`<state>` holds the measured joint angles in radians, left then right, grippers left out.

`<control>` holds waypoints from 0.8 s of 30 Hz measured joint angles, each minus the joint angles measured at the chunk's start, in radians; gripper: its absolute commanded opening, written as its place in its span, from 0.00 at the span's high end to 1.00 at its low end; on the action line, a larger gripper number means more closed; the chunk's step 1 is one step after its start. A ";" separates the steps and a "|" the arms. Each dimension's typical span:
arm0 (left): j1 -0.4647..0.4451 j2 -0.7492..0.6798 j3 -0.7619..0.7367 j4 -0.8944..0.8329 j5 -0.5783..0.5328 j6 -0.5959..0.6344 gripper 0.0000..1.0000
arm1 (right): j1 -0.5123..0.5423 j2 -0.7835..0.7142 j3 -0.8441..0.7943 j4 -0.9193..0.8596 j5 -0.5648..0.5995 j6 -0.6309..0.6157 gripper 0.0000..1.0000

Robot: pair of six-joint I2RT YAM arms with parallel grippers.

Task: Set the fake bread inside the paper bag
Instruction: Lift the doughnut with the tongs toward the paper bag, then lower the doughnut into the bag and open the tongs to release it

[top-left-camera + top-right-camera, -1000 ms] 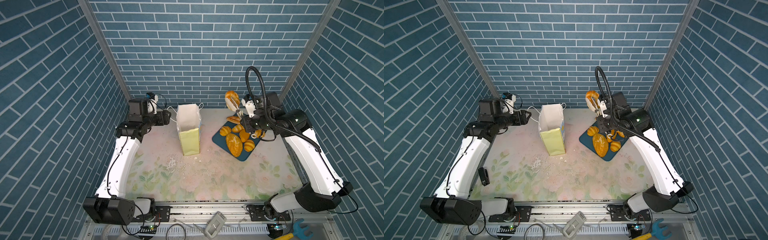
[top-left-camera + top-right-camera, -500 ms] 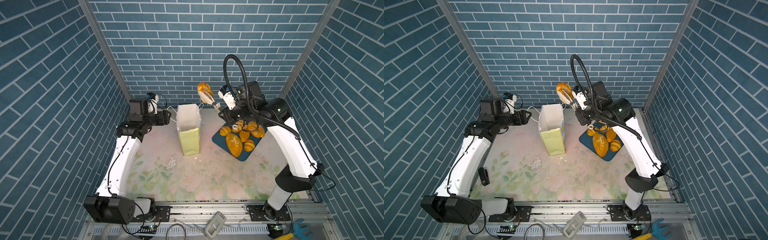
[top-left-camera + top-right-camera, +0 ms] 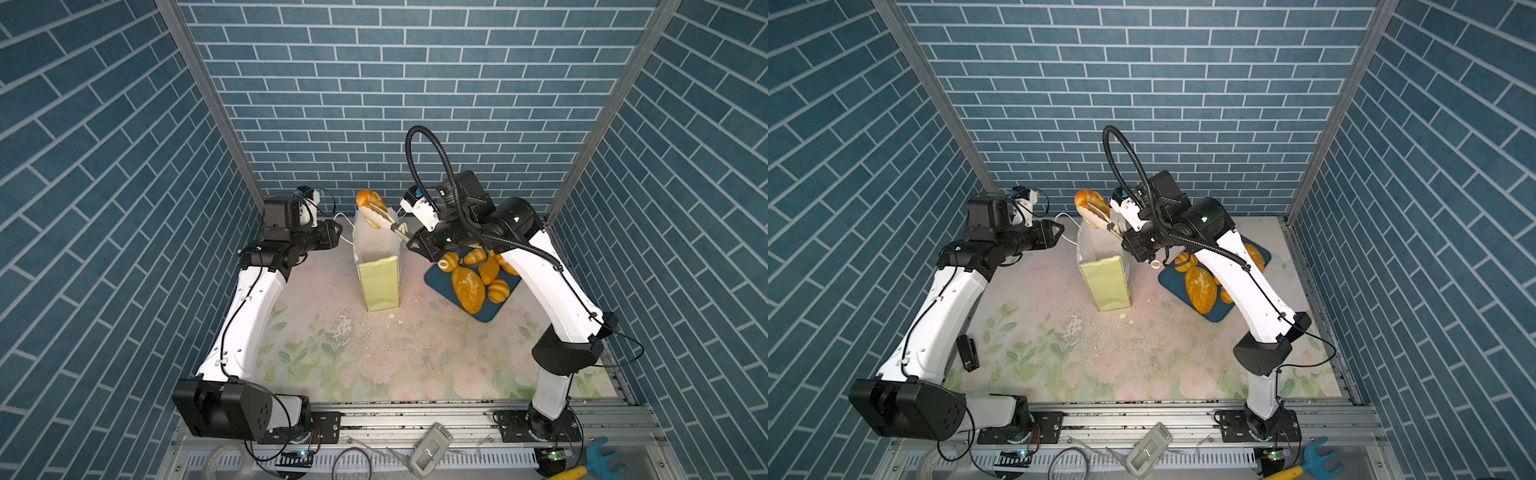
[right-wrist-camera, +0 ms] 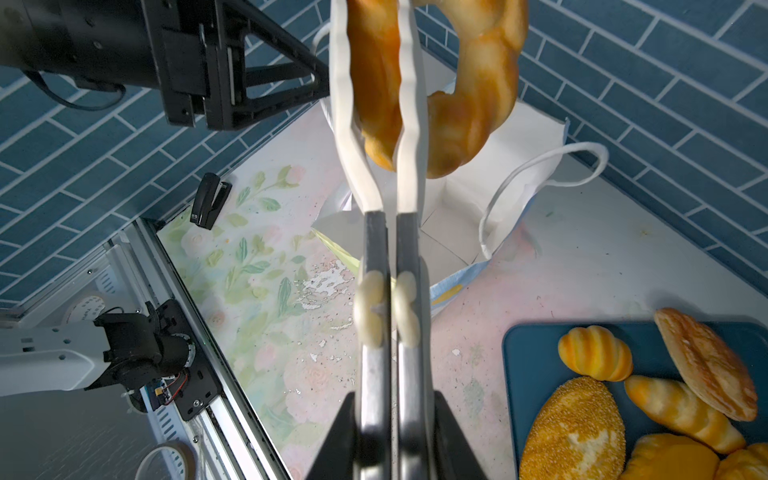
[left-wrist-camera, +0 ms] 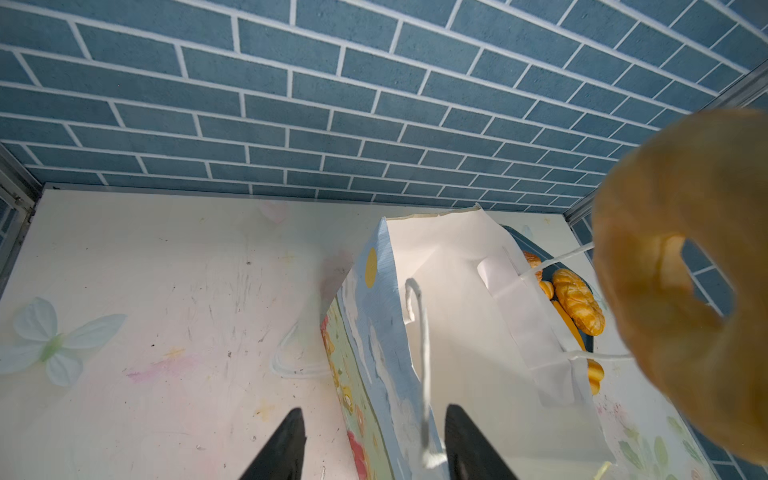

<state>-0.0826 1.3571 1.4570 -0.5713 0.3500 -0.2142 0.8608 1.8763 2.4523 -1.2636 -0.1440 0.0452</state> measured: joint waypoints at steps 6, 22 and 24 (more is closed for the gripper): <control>0.000 0.009 -0.004 0.023 0.015 -0.021 0.64 | 0.008 0.013 -0.071 0.005 0.000 0.001 0.85; 0.000 0.013 -0.019 0.031 0.037 -0.048 0.77 | 0.026 0.098 -0.056 -0.044 0.114 -0.012 0.66; 0.000 0.013 -0.021 0.032 0.037 -0.051 0.77 | 0.027 0.098 -0.042 -0.058 0.124 -0.023 0.64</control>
<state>-0.0826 1.3705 1.4357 -0.5396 0.3874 -0.2657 0.8883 1.9747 2.4100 -1.3216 -0.0196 0.0227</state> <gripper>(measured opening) 0.233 0.344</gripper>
